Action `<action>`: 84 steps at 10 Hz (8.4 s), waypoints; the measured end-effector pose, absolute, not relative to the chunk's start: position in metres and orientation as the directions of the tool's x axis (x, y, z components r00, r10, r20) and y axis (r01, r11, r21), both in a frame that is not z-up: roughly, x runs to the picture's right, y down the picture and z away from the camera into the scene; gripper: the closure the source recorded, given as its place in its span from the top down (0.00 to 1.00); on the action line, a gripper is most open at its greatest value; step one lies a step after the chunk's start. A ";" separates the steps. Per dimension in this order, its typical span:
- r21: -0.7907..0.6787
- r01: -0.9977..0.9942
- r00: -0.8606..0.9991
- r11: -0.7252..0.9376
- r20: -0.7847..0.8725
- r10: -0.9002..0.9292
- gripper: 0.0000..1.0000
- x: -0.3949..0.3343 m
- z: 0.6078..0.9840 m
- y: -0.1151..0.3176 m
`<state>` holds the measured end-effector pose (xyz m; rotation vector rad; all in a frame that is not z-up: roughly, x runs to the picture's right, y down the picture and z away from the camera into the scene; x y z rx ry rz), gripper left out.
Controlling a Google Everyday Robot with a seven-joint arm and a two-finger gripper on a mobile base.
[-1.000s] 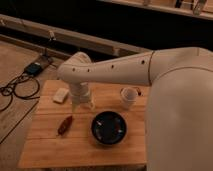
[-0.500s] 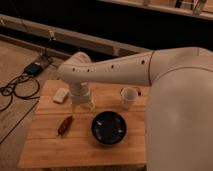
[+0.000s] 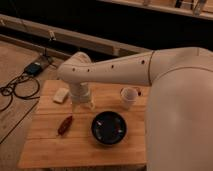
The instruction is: Wipe the white sponge on the table
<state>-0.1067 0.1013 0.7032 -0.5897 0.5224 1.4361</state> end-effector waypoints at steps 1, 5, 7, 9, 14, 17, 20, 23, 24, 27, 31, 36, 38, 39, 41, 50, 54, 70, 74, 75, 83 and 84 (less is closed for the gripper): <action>-0.061 -0.997 0.071 0.041 -0.655 0.752 0.65 -0.107 0.703 0.101; -0.061 -0.997 0.071 0.041 -0.655 0.752 0.65 -0.107 0.703 0.101; -0.061 -0.997 0.071 0.041 -0.655 0.752 0.65 -0.107 0.703 0.101; -0.061 -0.997 0.071 0.042 -0.655 0.752 0.65 -0.107 0.703 0.101; -0.125 -0.981 0.194 0.149 -0.603 0.774 0.65 -0.137 0.737 0.072; -0.184 -0.948 0.319 0.260 -0.565 0.761 0.65 -0.173 0.766 0.053; -0.242 -0.910 0.414 0.335 -0.538 0.734 0.65 -0.208 0.795 0.043; -0.293 -0.864 0.503 0.409 -0.516 0.693 0.65 -0.240 0.824 0.044; -0.306 -0.849 0.529 0.431 -0.510 0.678 0.65 -0.249 0.835 0.046; -0.322 -0.807 0.589 0.494 -0.493 0.640 0.65 -0.271 0.872 0.053; -0.323 -0.761 0.646 0.563 -0.460 0.609 0.65 -0.298 0.909 0.053; -0.303 -0.706 0.700 0.640 -0.433 0.568 0.65 -0.319 0.946 0.049; -0.296 -0.693 0.711 0.657 -0.433 0.554 0.65 -0.323 0.954 0.048; -0.295 -0.686 0.716 0.665 -0.437 0.545 0.65 -0.324 0.958 0.049; -0.293 -0.681 0.719 0.671 -0.443 0.536 0.65 -0.326 0.961 0.052; -0.220 -0.722 0.658 0.656 -0.509 0.554 0.00 -0.300 0.961 0.057; -0.204 -0.777 0.592 0.596 -0.559 0.580 0.00 -0.274 0.955 0.067; -0.294 -0.805 0.590 0.515 -0.482 0.647 0.00 -0.346 0.957 0.014; -0.415 -0.794 0.607 0.444 -0.503 0.615 0.00 -0.372 0.924 0.048; -0.434 -0.798 0.601 0.419 -0.514 0.612 0.00 -0.370 0.913 0.057; -0.305 -0.890 0.450 0.339 -0.702 0.552 0.00 -0.256 0.909 0.116; -0.281 -0.900 0.428 0.333 -0.711 0.558 0.00 -0.246 0.914 0.113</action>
